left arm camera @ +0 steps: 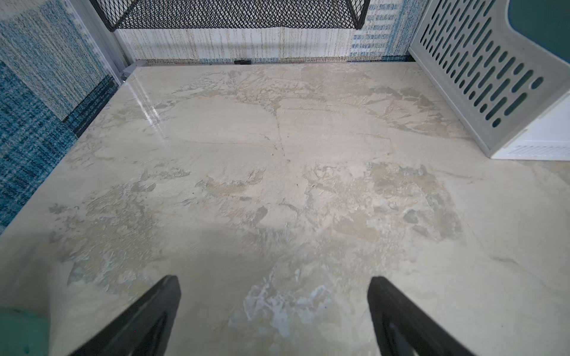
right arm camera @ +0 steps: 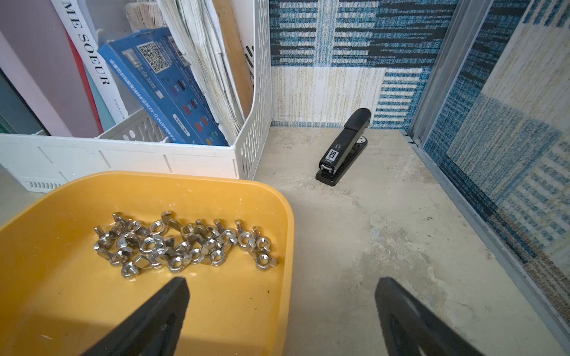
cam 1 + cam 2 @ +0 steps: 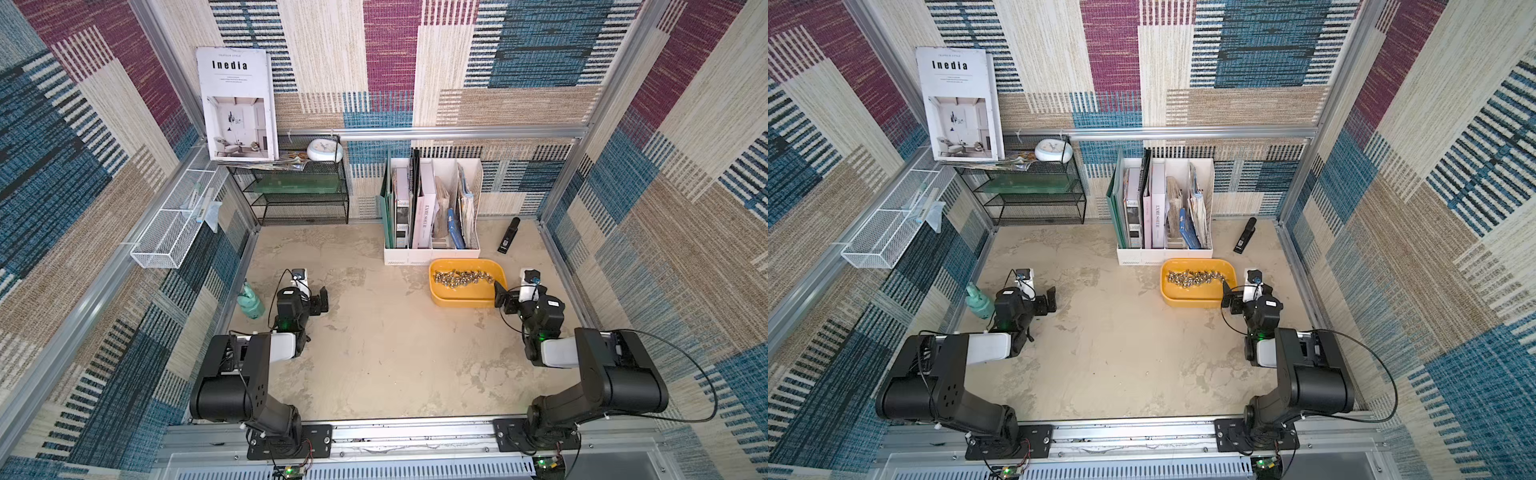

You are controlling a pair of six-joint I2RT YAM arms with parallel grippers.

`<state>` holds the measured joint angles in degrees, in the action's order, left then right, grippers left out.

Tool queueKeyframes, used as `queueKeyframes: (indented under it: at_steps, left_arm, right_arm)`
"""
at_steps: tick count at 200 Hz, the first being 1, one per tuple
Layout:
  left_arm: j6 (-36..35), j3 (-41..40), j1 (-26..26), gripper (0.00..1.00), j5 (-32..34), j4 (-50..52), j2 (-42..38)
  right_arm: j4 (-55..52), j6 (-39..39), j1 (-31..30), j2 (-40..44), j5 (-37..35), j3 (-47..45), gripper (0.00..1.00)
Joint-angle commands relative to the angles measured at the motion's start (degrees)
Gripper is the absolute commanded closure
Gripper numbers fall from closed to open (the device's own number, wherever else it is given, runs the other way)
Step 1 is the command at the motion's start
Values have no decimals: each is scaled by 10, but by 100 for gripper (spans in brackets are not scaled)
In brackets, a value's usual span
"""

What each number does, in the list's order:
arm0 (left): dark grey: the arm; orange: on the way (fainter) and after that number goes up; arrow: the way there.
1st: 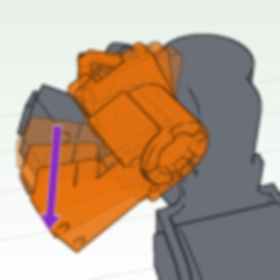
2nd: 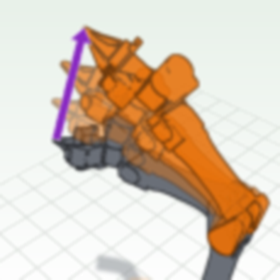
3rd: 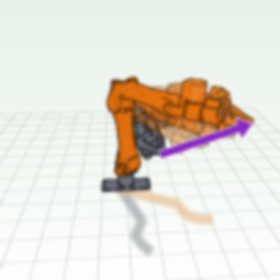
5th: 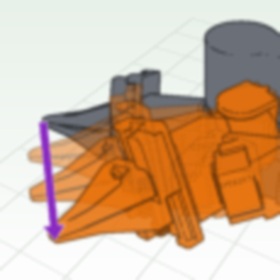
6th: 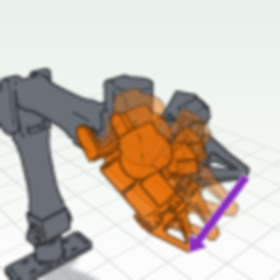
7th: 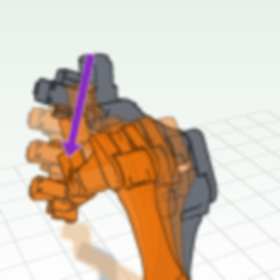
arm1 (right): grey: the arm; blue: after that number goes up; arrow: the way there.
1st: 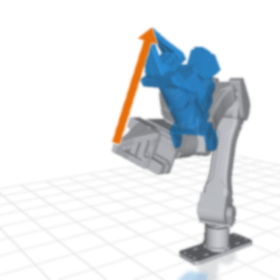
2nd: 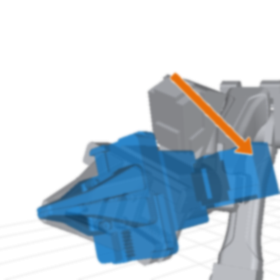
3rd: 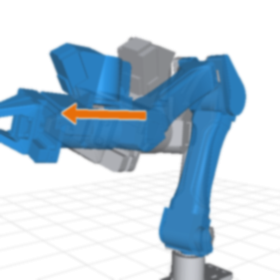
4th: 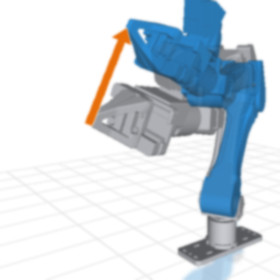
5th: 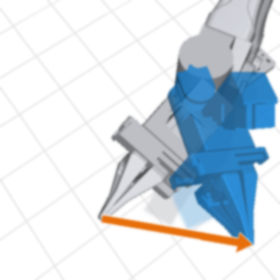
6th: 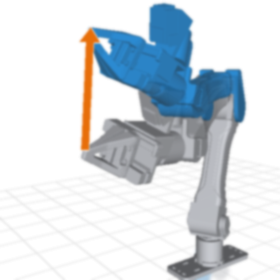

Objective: Take out the wing nut from the storage box
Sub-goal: Move the storage box to the center of the board.

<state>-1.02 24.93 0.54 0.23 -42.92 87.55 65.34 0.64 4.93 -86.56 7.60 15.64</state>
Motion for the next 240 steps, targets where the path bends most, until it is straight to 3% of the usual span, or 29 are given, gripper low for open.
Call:
queueKeyframes:
  at_steps: [1,151,171,187,199,219,240]
  left_arm:
    - [-2,3,1,1,-2,-6,1]
    - [0,4,3,0,-2,-6,-2]
    - [16,60,3,0,39,129,-36]
    - [34,131,3,1,92,263,-56]
    - [38,162,4,1,102,308,-67]
    - [81,178,4,1,103,335,-97]
    - [182,227,5,1,128,436,-124]
  right_arm:
    - [2,-2,0,1,0,4,1]
    - [1,-1,0,1,0,4,1]
    - [-27,-6,0,19,-13,13,1]
    - [-155,-27,0,56,-51,66,1]
    - [-241,-51,0,71,-72,110,1]
    - [-315,-111,0,98,-81,152,1]
    - [-422,-252,2,112,-116,217,1]
